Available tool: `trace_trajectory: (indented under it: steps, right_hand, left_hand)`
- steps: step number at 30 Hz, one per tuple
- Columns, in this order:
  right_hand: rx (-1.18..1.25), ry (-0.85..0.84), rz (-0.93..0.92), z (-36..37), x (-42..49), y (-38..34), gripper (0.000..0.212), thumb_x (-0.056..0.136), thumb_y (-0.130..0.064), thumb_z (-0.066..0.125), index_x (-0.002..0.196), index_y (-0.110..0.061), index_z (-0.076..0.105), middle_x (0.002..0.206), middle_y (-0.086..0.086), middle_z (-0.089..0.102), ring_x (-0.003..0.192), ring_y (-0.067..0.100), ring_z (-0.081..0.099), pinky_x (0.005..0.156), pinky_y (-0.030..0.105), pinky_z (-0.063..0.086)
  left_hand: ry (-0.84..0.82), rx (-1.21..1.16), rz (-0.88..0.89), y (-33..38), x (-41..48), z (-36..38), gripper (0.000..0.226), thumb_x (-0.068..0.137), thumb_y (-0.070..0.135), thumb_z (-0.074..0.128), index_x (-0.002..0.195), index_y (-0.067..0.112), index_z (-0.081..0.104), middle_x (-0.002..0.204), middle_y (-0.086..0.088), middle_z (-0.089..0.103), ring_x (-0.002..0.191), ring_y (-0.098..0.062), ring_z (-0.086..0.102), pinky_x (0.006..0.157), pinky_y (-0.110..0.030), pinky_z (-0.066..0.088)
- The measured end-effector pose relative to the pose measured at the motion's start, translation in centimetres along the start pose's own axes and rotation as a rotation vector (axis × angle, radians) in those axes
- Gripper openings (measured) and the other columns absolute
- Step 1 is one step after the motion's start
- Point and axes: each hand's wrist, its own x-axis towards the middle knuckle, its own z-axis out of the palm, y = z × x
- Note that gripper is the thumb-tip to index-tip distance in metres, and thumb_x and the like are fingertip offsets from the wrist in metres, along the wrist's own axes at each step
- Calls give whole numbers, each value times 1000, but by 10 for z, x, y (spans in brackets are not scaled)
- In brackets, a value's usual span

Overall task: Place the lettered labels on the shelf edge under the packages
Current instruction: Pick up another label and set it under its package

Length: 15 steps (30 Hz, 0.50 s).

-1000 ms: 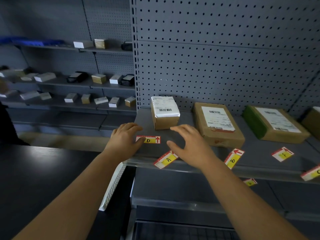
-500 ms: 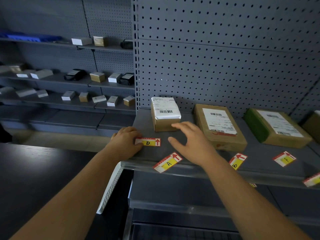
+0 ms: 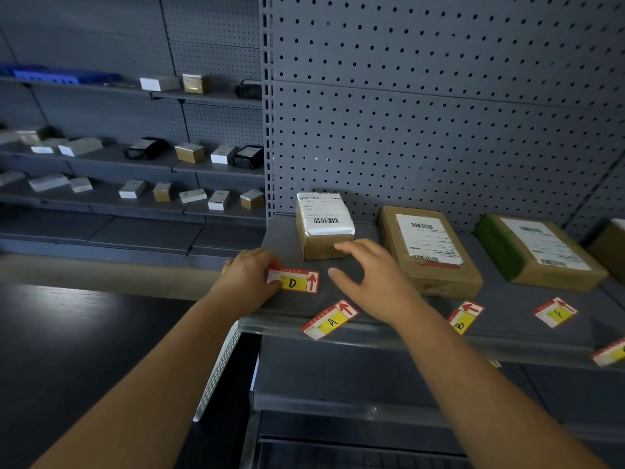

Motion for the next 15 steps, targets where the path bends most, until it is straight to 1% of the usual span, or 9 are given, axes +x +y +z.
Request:
trace_trajectory:
  steps: [3, 7, 13, 15]
  right_hand:
    - [-1, 2, 4, 0, -2, 0, 49, 89, -54, 52, 134, -34, 47, 131, -15, 46, 122, 2, 41, 96, 27, 41]
    - [-9, 19, 12, -3, -7, -1, 48, 89, -54, 53, 133, -35, 48, 131, -16, 46, 121, 1, 42, 93, 24, 39]
    - [-24, 32, 22, -16, -19, -7, 49, 89, -54, 52, 135, -35, 46, 134, -15, 46, 123, 4, 41, 97, 28, 41]
    - [-22, 49, 17, -20, -23, -9, 49, 89, -54, 52, 134, -34, 47, 132, -15, 47, 121, 4, 43, 97, 29, 42]
  left_hand:
    - [8, -29, -7, 4, -3, -3, 16, 87, 28, 60, 102, 32, 56, 99, 13, 51, 97, -11, 45, 91, -35, 38]
    - [11, -53, -9, 8, -4, -4, 14, 89, 22, 56, 97, 33, 57, 92, 17, 48, 94, -10, 44, 88, -35, 41]
    - [91, -122, 38, 24, -11, -10, 17, 88, 12, 56, 94, 26, 64, 93, 10, 57, 95, -15, 50, 86, -36, 43]
    - [120, -141, 55, 31, -14, -15, 18, 87, 10, 56, 94, 25, 64, 94, 8, 60, 94, -15, 50, 87, -38, 44]
